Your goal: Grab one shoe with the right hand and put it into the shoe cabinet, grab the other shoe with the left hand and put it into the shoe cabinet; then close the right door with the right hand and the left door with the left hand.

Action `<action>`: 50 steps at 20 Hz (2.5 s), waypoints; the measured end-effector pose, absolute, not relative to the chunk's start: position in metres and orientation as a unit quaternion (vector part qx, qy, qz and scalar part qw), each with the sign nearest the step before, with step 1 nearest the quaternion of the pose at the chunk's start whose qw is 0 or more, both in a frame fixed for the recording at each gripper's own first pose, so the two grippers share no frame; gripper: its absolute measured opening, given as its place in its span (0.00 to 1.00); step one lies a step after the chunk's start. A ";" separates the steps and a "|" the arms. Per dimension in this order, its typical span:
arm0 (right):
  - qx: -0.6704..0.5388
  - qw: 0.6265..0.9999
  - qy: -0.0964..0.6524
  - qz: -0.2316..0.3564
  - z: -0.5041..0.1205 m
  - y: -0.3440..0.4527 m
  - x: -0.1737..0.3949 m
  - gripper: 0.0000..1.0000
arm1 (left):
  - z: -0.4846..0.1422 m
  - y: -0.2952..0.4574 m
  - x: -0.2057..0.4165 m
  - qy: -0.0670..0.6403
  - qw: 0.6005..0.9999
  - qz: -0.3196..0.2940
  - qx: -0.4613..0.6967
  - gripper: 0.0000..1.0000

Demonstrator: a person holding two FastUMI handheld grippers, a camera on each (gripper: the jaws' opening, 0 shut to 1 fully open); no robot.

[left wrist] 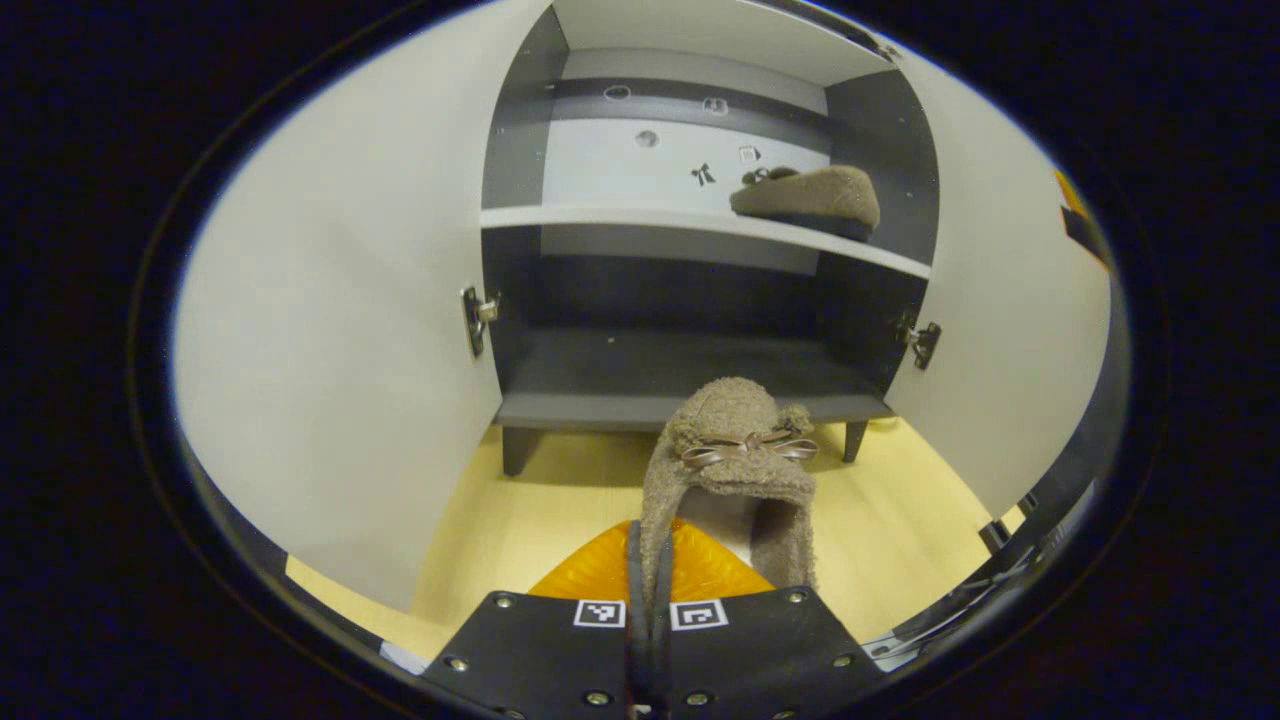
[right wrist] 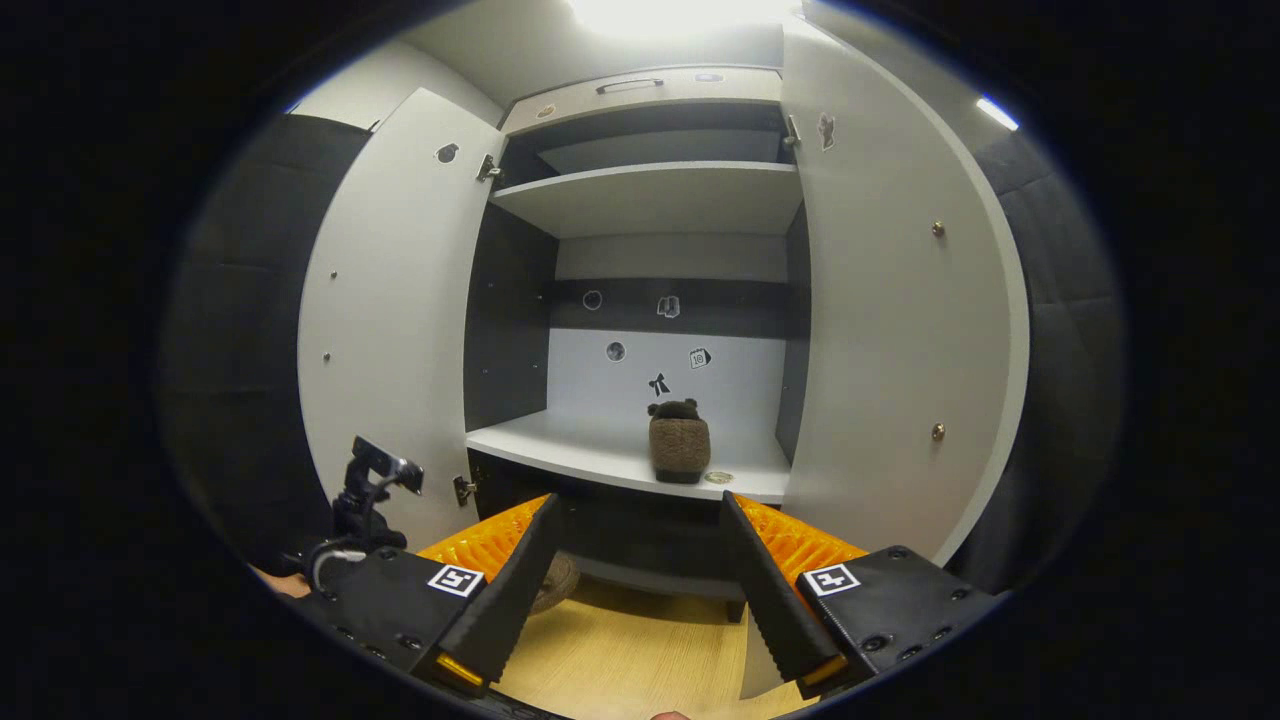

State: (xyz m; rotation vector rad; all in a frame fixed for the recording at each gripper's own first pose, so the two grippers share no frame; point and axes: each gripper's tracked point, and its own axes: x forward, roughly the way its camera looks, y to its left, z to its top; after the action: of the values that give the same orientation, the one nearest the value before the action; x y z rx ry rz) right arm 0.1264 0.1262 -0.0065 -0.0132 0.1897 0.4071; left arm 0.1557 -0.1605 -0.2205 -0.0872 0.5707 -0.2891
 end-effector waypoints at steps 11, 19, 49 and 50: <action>0.000 0.975 0.081 0.206 0.004 0.126 0.108 1.00 | -0.096 -0.154 0.190 0.153 0.974 -0.149 -0.080 0.01; -0.005 0.979 0.079 0.190 0.003 0.124 0.102 1.00 | -0.042 -0.152 0.264 0.100 0.980 -0.141 -0.100 0.01; 0.014 0.984 0.075 0.163 0.010 0.097 0.111 1.00 | 0.001 -0.191 0.389 0.074 0.987 -0.139 -0.018 1.00; 0.015 0.984 0.073 0.164 0.014 0.094 0.110 1.00 | 0.005 -0.194 0.374 0.069 0.987 -0.143 -0.017 1.00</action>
State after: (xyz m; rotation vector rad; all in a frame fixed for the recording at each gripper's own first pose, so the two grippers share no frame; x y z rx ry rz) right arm 0.1099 0.0942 0.0141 0.0294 0.1464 0.3294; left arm 0.3745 -0.1937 0.0045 -0.0345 0.1381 -0.2878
